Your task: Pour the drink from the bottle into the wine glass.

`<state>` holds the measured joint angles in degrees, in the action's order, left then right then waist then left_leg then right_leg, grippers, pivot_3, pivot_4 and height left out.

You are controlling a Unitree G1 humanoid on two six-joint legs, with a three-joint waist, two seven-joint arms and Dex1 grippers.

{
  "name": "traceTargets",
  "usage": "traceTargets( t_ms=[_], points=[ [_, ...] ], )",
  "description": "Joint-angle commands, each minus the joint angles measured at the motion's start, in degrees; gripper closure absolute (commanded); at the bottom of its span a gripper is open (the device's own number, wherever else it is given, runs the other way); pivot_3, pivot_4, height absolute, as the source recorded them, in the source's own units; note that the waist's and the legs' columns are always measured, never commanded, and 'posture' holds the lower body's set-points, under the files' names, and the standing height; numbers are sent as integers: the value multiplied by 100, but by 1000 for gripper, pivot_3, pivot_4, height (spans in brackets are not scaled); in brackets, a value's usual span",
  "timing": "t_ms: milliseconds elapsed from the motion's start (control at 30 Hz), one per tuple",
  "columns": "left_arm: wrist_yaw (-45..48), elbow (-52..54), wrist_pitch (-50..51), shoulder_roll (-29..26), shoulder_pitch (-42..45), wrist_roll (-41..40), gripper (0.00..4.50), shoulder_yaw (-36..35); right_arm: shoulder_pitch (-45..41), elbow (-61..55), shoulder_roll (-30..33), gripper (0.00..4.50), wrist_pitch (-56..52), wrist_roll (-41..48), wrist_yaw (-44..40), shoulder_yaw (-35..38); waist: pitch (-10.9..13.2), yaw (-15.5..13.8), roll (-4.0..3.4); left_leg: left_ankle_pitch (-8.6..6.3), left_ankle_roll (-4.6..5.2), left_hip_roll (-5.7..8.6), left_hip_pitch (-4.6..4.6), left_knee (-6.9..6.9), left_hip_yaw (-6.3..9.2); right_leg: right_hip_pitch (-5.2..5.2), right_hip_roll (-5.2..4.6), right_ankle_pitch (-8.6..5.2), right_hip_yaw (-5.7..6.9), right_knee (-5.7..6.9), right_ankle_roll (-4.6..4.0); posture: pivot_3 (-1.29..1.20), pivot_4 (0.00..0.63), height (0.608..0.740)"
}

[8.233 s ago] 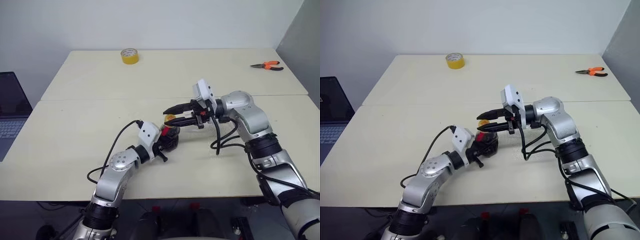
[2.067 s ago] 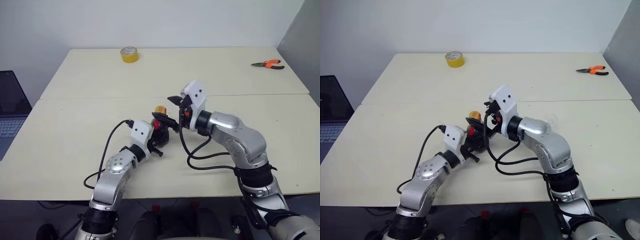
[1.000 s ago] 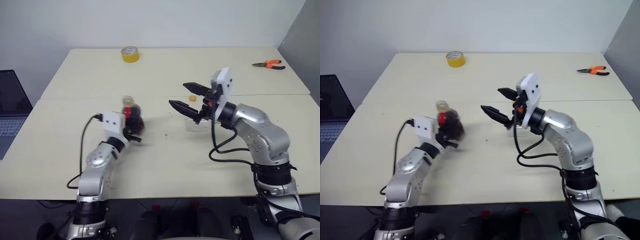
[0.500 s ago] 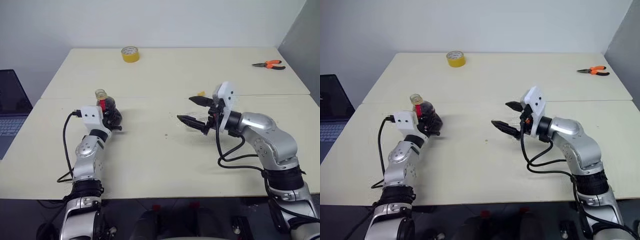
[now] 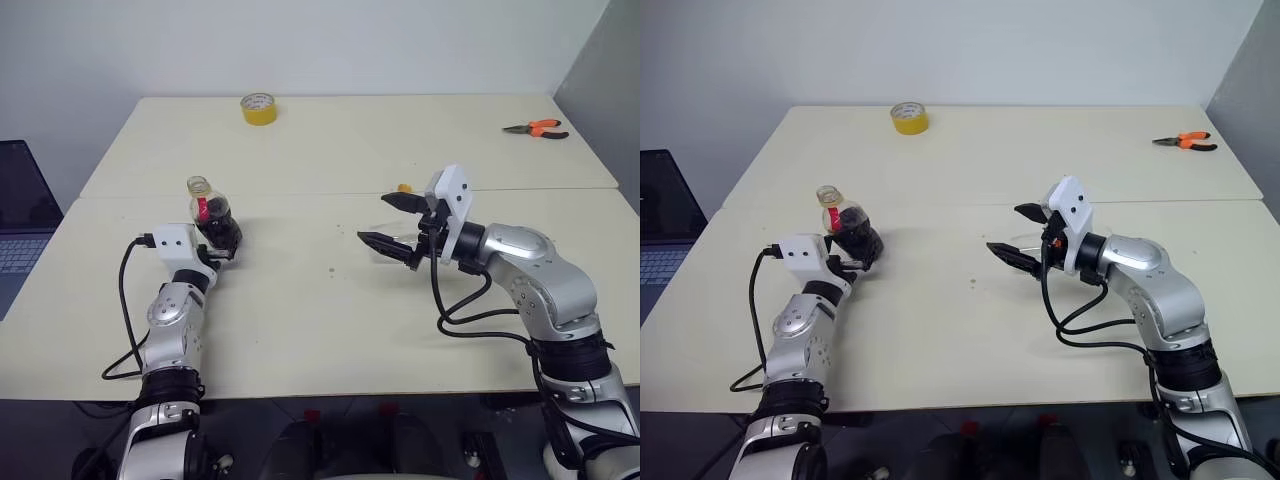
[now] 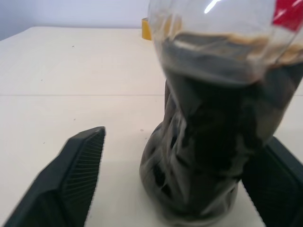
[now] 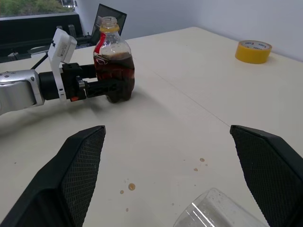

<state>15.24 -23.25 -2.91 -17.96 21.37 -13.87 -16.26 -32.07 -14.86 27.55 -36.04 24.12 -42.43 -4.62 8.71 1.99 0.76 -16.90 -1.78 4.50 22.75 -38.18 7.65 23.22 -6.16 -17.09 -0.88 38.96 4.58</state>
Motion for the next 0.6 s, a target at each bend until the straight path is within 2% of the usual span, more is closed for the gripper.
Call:
traceTargets(
  t_ms=[33,233,433,600],
  points=[
    [-67,499,76,-135,-148,-94,25,-175,-21,-82,46,0,134,1,-63,46,0,0,0,0,0,0,0,0,0,0,0,0,0,0,0,0,150,740],
    [170,1260,660,-159,-543,-314,25,-62,-58,73,164,0,201,-76,-166,79,-1,3,1,0,0,0,-1,1,0,0,0,0,-1,0,0,0,150,740],
    [193,1583,909,-117,-765,-293,25,-15,-83,208,247,0,297,-147,-224,72,-1,0,1,0,0,0,0,-1,-2,-1,0,0,-1,-1,0,0,150,740],
    [328,2235,1146,-194,-1206,-292,25,116,-78,348,632,0,341,-291,-447,121,-1,-5,1,0,0,0,0,-1,-3,-1,-1,0,-2,-1,0,0,150,740]
  ],
)
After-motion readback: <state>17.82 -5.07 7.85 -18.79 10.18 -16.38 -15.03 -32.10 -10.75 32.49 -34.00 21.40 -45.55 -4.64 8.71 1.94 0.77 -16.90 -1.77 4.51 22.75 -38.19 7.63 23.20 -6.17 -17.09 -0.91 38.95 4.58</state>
